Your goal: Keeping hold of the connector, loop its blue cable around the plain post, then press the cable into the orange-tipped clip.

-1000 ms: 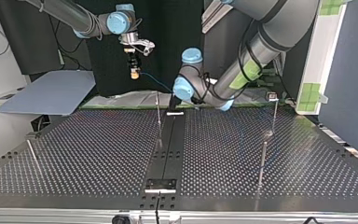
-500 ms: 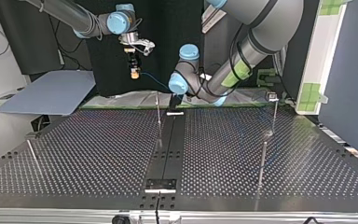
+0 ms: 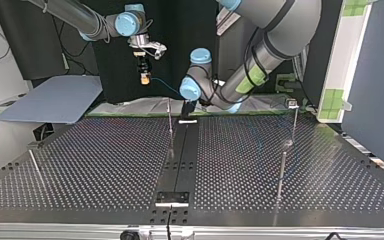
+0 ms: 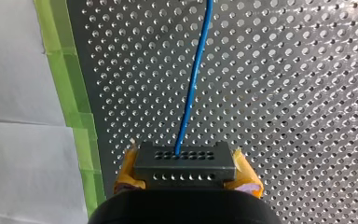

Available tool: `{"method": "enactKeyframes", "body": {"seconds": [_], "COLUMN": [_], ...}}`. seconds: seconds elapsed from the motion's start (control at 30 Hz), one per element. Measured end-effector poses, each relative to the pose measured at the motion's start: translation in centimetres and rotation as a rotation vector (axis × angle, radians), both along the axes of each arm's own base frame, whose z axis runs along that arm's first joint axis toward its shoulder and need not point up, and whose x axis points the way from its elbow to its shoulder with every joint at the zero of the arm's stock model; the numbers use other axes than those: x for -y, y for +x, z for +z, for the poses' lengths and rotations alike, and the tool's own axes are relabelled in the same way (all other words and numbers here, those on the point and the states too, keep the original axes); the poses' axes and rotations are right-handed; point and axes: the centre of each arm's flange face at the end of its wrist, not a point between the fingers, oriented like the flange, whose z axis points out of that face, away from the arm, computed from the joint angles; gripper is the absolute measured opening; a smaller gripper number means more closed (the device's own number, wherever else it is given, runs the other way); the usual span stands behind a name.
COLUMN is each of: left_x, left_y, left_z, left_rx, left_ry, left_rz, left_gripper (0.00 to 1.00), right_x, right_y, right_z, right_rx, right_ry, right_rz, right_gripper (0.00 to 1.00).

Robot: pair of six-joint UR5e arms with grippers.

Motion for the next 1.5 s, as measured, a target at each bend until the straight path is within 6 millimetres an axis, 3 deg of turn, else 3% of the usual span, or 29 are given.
{"method": "enactKeyframes", "body": {"seconds": [0.57,0.83,1.5], "left_x": [2.8,3.2,4.4], "left_y": [2.7,2.2,0.7], "left_z": [-4.6,-8.3,-10.5], "left_rx": [0.079,0.055,-0.003], "left_ry": [-0.059,-0.107,-0.372], "left_rz": [0.039,0.020,-0.041], "left_gripper": [1.00,1.00,1.00], "right_x": [0.0,0.1,0.3], "right_y": [0.0,0.0,0.3], "right_z": [0.0,0.0,0.1], "right_rx": [-0.004,0.000,-0.025], "right_ry": [0.002,-0.002,0.004], "right_rz": [0.001,0.004,0.011], "right_gripper": [0.00,0.00,0.00]}}
